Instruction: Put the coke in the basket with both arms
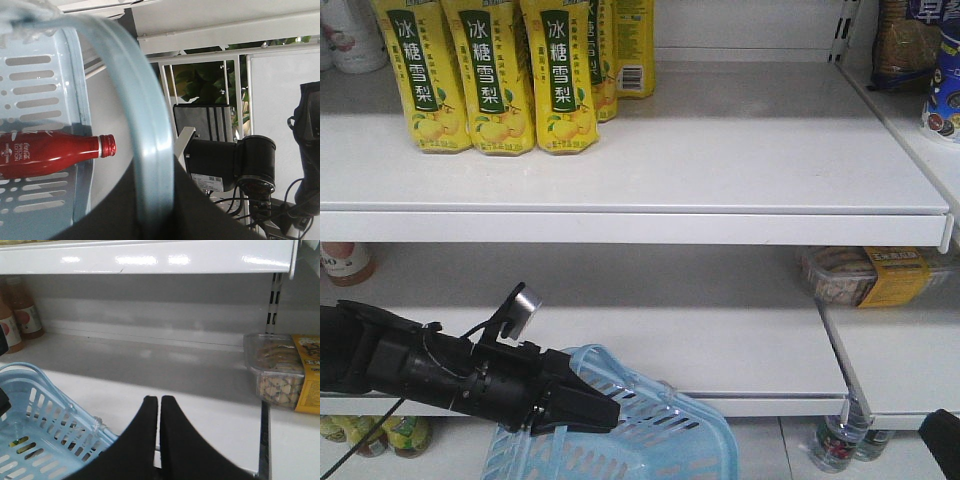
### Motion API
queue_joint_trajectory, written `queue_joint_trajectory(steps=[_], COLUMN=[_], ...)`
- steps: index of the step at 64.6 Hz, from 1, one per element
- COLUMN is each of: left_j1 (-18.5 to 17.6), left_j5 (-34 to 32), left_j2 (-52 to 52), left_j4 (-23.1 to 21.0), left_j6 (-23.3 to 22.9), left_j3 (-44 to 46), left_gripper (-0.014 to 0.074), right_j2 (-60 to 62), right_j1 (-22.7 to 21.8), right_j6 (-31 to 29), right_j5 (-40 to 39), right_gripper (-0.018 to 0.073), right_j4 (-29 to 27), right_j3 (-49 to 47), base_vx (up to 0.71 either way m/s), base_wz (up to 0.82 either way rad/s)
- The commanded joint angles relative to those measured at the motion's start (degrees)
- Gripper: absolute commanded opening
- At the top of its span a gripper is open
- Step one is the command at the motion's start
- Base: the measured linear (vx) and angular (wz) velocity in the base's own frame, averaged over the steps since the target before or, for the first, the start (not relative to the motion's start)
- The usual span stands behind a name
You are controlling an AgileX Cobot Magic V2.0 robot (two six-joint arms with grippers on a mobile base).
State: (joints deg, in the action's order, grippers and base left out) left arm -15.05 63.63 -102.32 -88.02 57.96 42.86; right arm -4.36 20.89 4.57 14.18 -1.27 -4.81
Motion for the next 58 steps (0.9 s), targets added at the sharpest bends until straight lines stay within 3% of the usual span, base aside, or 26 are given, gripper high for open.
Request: queue_joint_trajectory(steps=[1, 39, 58], left_j1=[0.0, 0.0, -1.6], left_j5=[6.2, 6.2, 7.7], left_j2=[2.8, 2.8, 4.2], left_j4=[-6.1, -6.1, -4.6], left_j6=[1.4, 1.4, 1.4], left_j3=[1.4, 1.4, 0.8], left_gripper=[-0.0006, -0.0006, -0.0006], right_j2=[-0.7, -0.7, -0.7], right_j1=[-0.3, -0.3, -0.3], right_j6=[0.1, 0.1, 0.1], right_j5=[-4.8, -4.7, -4.7], right_gripper=[-0.0009, -0.0009, -0.0009], right_j4=[0.5, 0.5, 0.6], right_j3=[-1.6, -1.6, -1.6], base_vx=[0.0, 0.0, 0.0], base_wz=[0.0, 0.0, 0.0])
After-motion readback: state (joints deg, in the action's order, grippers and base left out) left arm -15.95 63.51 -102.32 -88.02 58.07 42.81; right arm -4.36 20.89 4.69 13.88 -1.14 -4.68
